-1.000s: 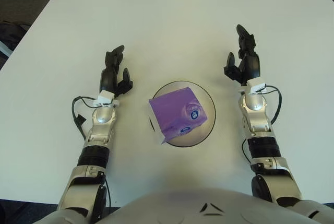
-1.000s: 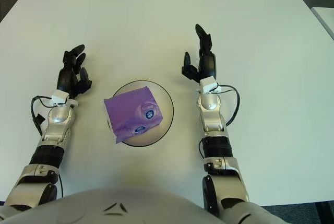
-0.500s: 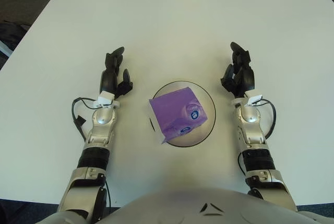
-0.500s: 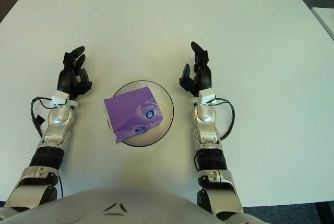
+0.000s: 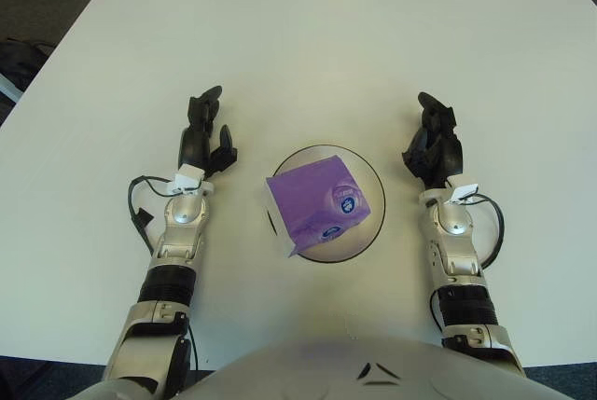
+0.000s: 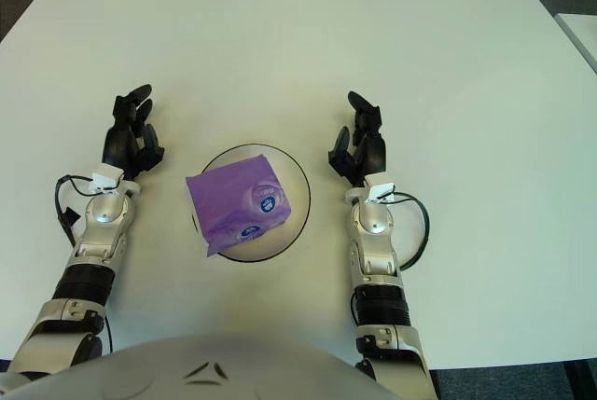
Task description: Put the tissue paper into the plate.
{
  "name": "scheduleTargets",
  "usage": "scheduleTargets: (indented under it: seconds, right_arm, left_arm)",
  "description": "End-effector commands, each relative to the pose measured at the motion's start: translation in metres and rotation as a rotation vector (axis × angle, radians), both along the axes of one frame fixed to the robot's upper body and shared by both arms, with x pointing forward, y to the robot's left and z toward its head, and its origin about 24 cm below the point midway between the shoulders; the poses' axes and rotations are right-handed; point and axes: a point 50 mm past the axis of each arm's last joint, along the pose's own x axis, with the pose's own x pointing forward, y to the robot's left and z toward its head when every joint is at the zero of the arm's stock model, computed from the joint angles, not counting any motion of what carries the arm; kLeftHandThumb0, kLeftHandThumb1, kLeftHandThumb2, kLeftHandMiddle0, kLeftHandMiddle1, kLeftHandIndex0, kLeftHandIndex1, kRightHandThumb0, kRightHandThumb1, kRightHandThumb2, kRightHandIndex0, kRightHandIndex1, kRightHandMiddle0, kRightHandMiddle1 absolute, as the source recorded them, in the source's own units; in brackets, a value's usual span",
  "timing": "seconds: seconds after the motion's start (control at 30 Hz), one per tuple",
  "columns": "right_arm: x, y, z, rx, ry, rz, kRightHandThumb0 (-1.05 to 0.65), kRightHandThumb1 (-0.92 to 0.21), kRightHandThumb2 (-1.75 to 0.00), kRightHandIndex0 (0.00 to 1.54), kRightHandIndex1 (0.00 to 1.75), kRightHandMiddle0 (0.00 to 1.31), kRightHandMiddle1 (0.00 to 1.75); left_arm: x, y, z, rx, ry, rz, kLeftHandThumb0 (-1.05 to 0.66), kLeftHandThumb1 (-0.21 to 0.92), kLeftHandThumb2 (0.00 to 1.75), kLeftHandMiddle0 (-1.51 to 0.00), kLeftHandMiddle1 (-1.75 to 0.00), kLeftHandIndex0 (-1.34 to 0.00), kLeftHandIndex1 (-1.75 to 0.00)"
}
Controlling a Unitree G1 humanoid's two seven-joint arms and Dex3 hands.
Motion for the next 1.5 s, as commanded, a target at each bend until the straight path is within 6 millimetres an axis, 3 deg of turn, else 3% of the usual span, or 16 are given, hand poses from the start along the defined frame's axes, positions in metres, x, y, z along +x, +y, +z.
scheduleTargets:
  seconds: [0.0,0.77,1.47]
  right_arm:
    - [-0.006,-0.006,-0.024,0.032,0.127,-0.013,-0.7,-0.92,-0.94,0.26,0.08,0.0,0.73]
    - [-0.013,-0.011,-0.042,0.069,0.268,0.001,-0.69,-0.92,-0.92,0.24,0.06,0.0,0.64]
    - [-0.016,-0.014,-0.053,0.02,0.385,-0.025,-0.68,-0.92,-0.89,0.3,0.09,0.0,0.74]
  left_arm:
    - [-0.04,-0.006,-0.065,-0.042,0.271,0.02,-0.7,0.92,0.89,-0.2,-0.27,0.0,-0.81]
    - [-0.04,-0.007,-0.063,-0.038,0.26,0.014,-0.7,0.92,0.89,-0.22,-0.26,0.0,-0.82]
    - [-0.039,-0.007,-0.063,-0.04,0.253,0.013,-0.68,0.92,0.88,-0.21,-0.24,0.0,-0.81]
